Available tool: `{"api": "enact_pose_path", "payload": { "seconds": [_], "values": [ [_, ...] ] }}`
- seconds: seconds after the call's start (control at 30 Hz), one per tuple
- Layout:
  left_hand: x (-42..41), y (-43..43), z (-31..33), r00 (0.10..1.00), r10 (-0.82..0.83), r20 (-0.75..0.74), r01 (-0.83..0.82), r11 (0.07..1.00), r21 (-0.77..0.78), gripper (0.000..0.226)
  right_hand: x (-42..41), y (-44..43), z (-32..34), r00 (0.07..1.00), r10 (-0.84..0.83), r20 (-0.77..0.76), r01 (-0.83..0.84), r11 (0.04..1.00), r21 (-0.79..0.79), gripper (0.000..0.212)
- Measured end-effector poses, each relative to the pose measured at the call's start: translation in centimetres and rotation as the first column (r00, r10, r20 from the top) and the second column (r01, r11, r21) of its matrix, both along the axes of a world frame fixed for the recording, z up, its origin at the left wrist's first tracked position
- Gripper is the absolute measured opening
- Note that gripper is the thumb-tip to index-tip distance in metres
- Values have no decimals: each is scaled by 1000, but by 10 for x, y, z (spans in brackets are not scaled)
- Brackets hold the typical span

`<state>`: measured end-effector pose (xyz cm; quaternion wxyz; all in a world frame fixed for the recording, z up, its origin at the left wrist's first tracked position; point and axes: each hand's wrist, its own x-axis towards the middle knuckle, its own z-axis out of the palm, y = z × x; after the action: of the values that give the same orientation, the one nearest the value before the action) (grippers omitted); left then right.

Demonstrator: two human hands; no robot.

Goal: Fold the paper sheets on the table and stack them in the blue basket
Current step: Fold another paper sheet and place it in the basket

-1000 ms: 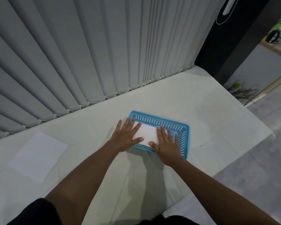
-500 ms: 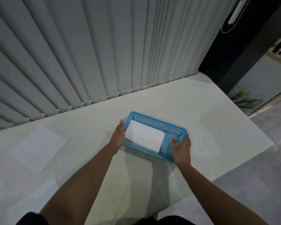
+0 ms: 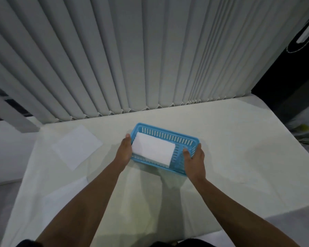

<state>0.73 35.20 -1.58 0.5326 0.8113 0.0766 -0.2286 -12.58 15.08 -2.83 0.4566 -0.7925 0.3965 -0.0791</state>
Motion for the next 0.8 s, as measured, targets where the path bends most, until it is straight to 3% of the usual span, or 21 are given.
{"api": "enact_pose_path", "payload": {
  "seconds": [0.27,0.6,0.8],
  "values": [
    [8,87,-5,994,108,32,-108,994,4,55,25,77,-6,995,100,-6,-100,995,21,74],
    [15,124,-15,999,30,-14,-31,999,-33,53,20,122,-20,998,53,-39,-53,999,1,75],
    [13,133,-20,999,-31,35,31,999,-8,55,20,122,-19,960,137,-243,-193,956,-221,79]
  ]
}}
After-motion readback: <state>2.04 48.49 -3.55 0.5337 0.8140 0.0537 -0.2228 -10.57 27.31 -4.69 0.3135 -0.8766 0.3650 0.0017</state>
